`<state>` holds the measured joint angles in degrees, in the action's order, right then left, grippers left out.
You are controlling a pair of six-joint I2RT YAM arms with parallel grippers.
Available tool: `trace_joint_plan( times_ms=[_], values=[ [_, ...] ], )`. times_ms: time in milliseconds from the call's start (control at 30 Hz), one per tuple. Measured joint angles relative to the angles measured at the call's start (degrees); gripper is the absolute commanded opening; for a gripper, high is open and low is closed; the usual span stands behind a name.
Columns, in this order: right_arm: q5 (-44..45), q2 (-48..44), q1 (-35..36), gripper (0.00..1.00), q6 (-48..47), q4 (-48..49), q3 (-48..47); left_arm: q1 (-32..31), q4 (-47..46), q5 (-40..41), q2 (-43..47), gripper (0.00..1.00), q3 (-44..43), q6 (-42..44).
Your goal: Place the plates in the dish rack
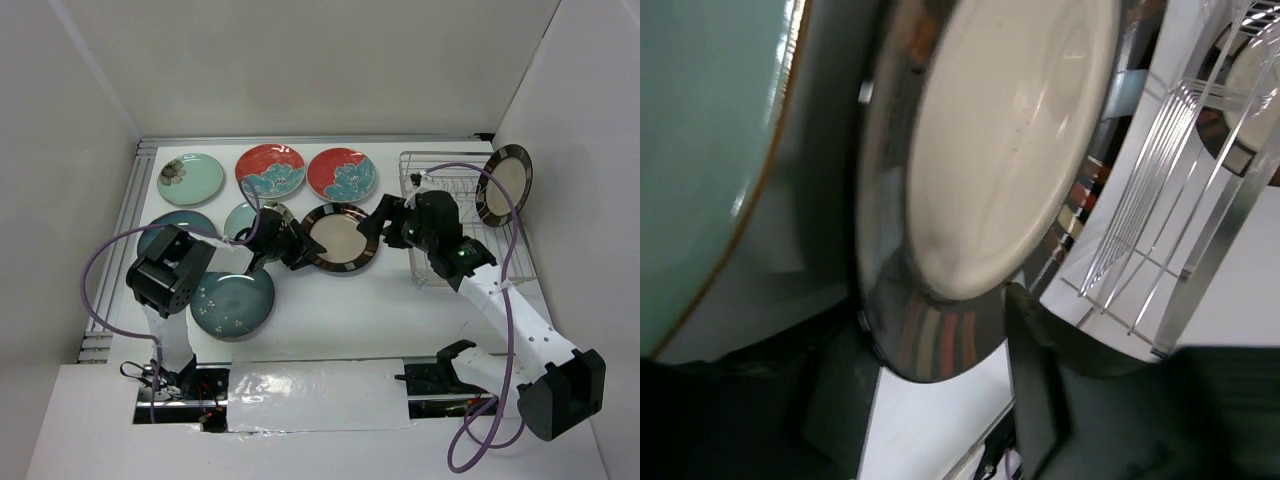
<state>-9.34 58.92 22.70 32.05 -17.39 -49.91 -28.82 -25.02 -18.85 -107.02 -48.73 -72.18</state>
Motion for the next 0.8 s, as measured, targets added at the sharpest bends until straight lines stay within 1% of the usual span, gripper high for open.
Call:
trace_joint_plan(
  times_ms=[67,100,200,233,267,300,400,500,667,800],
  values=[
    [0.0,-0.48,-0.33,0.79,-0.04,-0.22,0.74,0.04,-0.96,0.02,-1.2,0.48,-0.17,-0.72],
    [-0.02,-0.63,-0.52,0.79,-0.07,-0.57,0.87,0.07,-1.31,0.13,-1.77,0.37,-0.33,-1.18],
    [-0.02,-0.74,-1.16,0.79,-0.15,-0.61,1.11,0.07,-2.01,0.59,-3.08,0.23,-0.44,-2.34],
    [0.0,-0.76,-1.31,0.79,-0.2,-0.74,1.27,0.09,-2.16,0.61,-3.08,0.11,-0.42,-3.13],
    [0.0,-0.76,-1.38,0.79,-0.22,-0.74,1.4,0.2,-2.91,0.5,-2.97,0.04,-0.39,-3.54],
    [-0.04,-0.74,-1.49,0.8,-0.26,-0.76,1.51,0.17,-3.26,0.68,-2.71,0.0,-0.39,-3.43],
    [-0.22,-0.7,-1.77,0.79,-0.46,-0.81,1.6,0.11,-2.93,1.03,-1.29,0.0,0.74,-3.28],
    [-0.66,-0.35,-1.88,0.8,-1.07,-0.79,1.6,0.11,-0.9,1.36,2.19,0.0,2.23,-2.49],
    [-1.07,1.44,-2.01,0.81,-2.56,-0.83,1.42,1.11,5.22,2.03,11.28,0.0,4.44,2.6],
    [-1.66,2.93,-2.4,0.81,-3.43,-0.7,0.96,4.04,9.29,0.68,18.43,0.0,7.19,7.37]
  ],
)
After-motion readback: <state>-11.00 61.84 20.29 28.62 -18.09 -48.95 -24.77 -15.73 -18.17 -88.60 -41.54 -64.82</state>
